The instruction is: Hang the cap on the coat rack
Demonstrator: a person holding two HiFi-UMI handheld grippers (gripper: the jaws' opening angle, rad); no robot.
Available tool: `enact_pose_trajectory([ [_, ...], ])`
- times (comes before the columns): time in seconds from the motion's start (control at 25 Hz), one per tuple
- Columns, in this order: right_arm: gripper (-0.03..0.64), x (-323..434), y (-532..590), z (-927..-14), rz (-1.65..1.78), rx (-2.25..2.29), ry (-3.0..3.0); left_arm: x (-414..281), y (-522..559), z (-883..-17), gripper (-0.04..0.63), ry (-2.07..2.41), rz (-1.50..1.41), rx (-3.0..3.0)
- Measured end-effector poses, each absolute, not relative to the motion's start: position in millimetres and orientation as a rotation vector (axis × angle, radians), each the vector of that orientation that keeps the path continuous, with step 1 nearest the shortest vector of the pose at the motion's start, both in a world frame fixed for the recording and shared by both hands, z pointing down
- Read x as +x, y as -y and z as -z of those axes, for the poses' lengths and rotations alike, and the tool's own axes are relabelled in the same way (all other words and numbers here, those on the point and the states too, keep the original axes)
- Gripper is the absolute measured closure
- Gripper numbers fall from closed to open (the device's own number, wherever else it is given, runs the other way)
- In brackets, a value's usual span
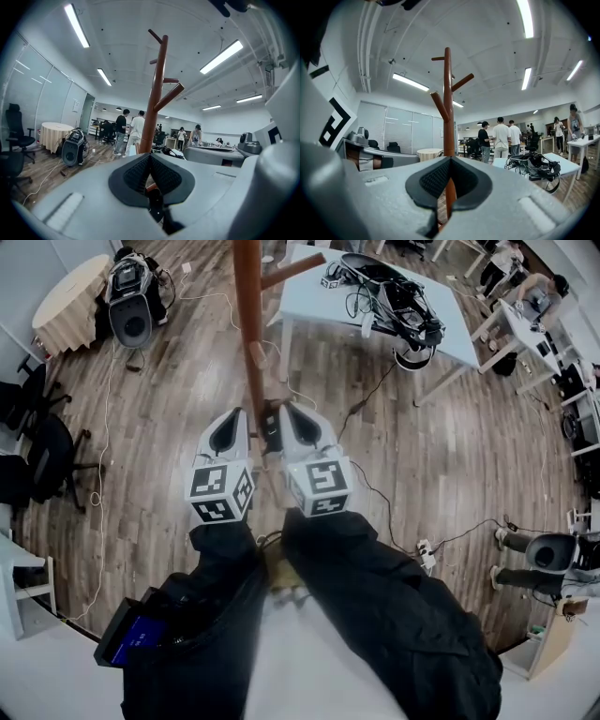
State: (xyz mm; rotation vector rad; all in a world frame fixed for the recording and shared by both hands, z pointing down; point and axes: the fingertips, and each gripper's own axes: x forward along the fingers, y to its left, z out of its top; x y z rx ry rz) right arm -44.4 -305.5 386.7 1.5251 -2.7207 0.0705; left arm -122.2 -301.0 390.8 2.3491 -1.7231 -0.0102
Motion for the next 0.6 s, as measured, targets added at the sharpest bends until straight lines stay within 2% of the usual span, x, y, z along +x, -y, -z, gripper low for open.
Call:
enact_pose_trajectory([
  [0.6, 0.624, -37.8, 300.8, -386.1, -0.057, 1.554, 2.697, -113.8, 298.4, -393.3, 0.592, 1.686, 0.004, 2.362],
])
